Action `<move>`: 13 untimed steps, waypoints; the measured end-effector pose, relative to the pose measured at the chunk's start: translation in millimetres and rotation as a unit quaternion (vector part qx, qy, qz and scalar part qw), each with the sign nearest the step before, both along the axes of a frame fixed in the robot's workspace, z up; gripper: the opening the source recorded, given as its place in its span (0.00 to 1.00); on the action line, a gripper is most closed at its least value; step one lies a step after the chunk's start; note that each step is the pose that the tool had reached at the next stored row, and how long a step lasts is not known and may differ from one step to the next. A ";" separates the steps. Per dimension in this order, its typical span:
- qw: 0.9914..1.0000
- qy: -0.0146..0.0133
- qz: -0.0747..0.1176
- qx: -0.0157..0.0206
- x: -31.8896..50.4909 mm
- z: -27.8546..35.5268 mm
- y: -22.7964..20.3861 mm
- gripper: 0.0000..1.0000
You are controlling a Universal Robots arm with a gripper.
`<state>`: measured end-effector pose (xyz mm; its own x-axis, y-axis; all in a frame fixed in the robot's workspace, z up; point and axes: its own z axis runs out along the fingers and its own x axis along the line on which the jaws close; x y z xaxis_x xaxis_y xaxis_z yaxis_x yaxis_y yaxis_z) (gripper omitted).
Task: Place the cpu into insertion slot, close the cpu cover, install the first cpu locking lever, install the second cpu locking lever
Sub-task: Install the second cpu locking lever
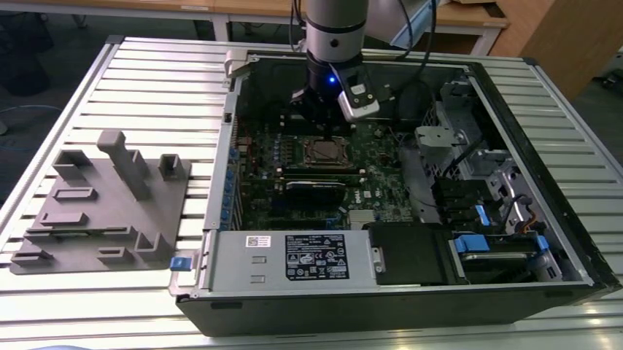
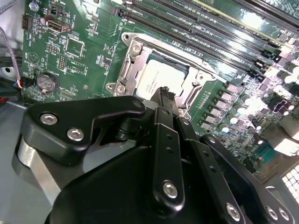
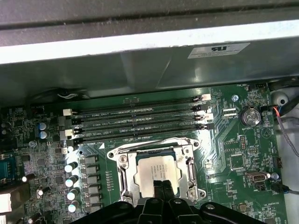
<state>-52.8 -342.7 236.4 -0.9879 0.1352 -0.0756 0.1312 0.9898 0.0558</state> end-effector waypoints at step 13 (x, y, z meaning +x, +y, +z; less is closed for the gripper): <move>1.000 0.000 0.000 0.000 0.0 2.9 -0.9 0.11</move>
<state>-52.8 -343.6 239.3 -0.9879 0.1352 -0.0756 0.1312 0.9898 0.0559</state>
